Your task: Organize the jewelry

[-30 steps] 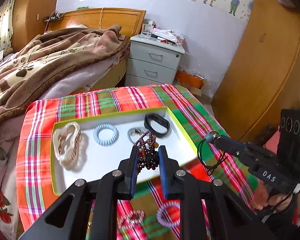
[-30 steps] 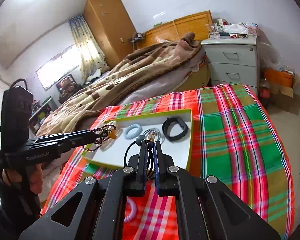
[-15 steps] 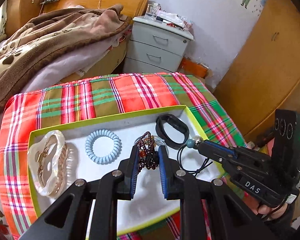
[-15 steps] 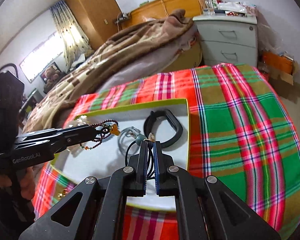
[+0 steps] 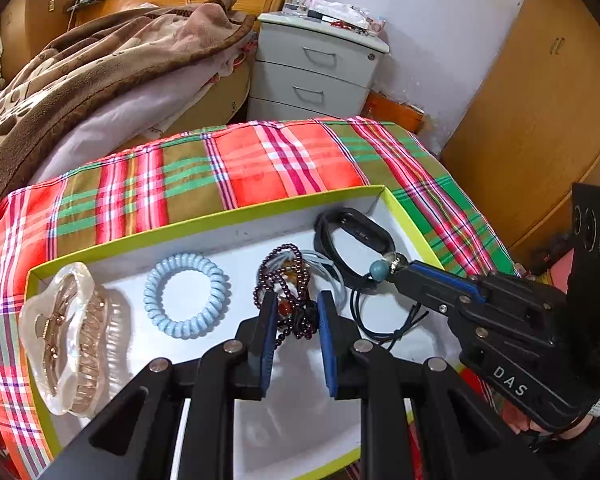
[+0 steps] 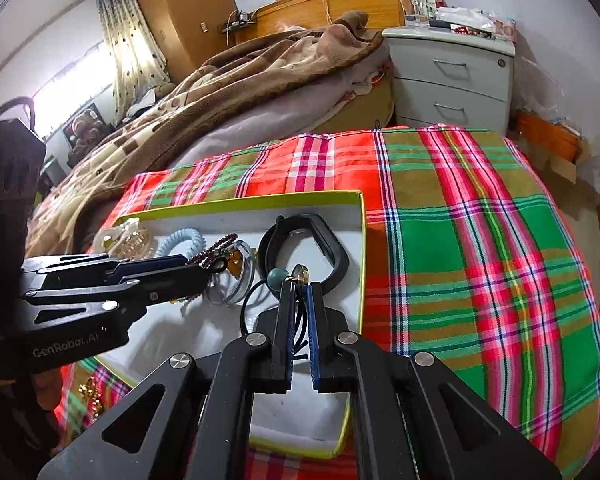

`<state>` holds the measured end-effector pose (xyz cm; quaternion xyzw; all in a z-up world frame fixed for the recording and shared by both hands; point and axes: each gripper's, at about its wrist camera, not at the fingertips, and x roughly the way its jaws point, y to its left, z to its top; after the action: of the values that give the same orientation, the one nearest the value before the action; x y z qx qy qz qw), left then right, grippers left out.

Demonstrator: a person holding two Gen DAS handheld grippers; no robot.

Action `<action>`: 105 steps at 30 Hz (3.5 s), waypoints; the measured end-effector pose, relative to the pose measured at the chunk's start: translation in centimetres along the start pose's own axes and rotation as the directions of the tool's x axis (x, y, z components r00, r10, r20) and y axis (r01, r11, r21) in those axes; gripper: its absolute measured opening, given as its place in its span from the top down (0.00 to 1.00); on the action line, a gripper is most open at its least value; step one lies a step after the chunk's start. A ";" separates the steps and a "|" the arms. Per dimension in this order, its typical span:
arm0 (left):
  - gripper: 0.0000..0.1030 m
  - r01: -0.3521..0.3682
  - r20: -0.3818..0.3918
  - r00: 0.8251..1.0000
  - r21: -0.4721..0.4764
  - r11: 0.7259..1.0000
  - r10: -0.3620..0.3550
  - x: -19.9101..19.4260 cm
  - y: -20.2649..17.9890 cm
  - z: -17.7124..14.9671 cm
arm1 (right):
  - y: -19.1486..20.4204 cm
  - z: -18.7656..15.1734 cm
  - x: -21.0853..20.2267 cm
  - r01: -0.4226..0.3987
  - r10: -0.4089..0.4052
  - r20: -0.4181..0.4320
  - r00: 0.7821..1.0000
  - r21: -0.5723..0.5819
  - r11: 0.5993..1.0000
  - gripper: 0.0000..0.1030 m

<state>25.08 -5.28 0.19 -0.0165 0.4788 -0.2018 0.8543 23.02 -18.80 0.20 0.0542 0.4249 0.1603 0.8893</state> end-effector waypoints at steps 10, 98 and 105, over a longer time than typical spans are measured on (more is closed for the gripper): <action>0.74 0.007 -0.025 1.000 0.003 1.000 -0.007 0.7 -0.3 0.0 | 0.0 0.2 0.4 0.032 -0.033 -0.008 0.999 -0.016 0.999 0.94; 0.57 -0.048 0.116 0.990 -0.272 0.961 0.082 -12.2 8.5 -16.3 | 8.8 -11.5 -4.6 -0.003 -0.023 -0.098 0.995 -0.255 0.967 0.89; 0.57 -0.046 0.086 0.994 -0.231 0.972 0.067 -10.7 7.2 -15.0 | 7.1 -11.3 -5.6 0.012 -0.019 -0.039 0.999 -0.180 0.984 0.91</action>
<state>10.14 7.63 -0.85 -0.1104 0.4589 -0.1197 0.8734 9.28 -14.44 -1.13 -0.0328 0.4269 0.1922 0.8830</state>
